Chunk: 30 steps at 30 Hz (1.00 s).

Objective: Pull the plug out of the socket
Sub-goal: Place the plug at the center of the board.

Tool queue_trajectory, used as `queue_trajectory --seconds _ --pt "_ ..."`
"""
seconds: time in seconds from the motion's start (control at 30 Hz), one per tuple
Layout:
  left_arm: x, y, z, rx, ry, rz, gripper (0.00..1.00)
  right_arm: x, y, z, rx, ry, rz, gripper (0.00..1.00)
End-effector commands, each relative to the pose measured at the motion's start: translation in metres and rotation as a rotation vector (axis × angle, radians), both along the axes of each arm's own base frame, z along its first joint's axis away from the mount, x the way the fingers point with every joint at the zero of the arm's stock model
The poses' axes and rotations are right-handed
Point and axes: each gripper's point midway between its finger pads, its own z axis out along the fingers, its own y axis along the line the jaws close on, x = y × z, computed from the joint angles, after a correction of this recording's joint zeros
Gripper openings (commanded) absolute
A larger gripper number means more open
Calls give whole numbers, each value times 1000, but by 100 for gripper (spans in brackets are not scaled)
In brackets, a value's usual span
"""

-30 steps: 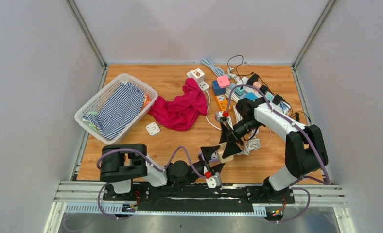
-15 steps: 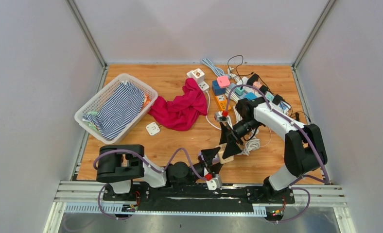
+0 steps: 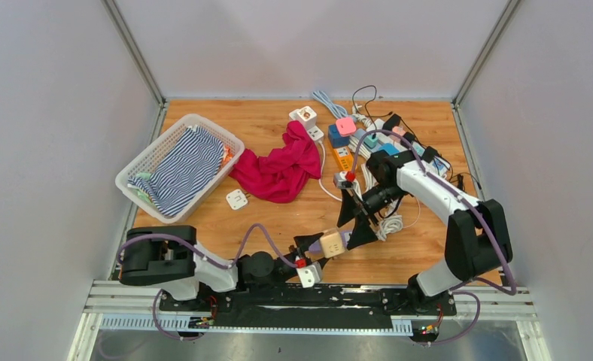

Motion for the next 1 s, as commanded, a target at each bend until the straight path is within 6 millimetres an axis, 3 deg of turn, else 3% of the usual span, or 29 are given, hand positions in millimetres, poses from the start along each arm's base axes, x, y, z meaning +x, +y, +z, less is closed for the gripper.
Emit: queue_trajectory --seconds 0.0,0.27,0.47,0.67,0.83,0.97 --pt "8 22 5 -55 131 98 0 5 -5 15 13 -76 -21 100" --pt "48 68 16 -97 425 365 0 23 -19 15 -23 -157 -105 100" --pt "85 130 18 -341 628 531 0 31 -25 4 -73 -198 -138 100" --pt "117 190 -7 -437 736 822 0 36 -30 -6 -116 -209 -151 100" --pt "132 220 -29 -440 765 1081 0 39 -32 -12 -139 -213 -160 100" --pt "138 228 -38 -416 773 1196 0 41 -34 -15 -153 -213 -166 100"
